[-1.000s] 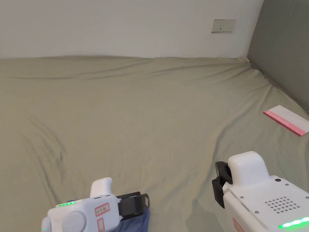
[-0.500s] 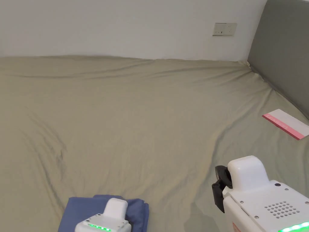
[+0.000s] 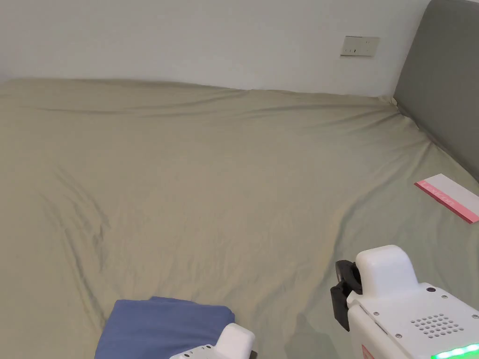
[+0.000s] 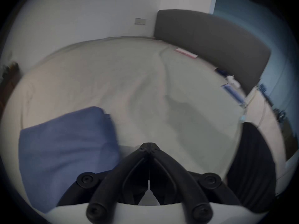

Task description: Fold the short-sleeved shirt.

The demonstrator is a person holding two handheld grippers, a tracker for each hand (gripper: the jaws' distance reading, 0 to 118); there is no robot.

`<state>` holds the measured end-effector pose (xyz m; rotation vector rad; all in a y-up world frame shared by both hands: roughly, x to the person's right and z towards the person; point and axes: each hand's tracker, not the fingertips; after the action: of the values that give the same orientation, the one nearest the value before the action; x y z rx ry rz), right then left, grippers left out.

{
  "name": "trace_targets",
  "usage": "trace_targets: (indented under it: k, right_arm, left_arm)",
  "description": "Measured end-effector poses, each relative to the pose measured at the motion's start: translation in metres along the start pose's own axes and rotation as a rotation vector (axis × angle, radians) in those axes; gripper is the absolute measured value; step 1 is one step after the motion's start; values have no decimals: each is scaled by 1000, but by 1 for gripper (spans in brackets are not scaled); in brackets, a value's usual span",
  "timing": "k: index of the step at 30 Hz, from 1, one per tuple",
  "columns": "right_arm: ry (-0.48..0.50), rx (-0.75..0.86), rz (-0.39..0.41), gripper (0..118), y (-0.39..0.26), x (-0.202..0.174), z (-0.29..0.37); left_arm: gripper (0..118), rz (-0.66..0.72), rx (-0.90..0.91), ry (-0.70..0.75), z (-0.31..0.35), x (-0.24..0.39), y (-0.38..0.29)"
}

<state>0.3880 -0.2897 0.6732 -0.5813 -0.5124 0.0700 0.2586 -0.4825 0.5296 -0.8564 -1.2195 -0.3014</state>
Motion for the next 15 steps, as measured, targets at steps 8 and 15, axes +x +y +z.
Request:
trace_targets:
  k: [8, 15]
  right_arm:
    - [76, 16, -12, 2, 15, -22, -24]
    - [323, -128, -48, 2, -3, -77, -90]
  left_arm:
    - [0, 173, 221, 86, 95, -72, 6]
    - [0, 258, 274, 272, 151, -166, -2]
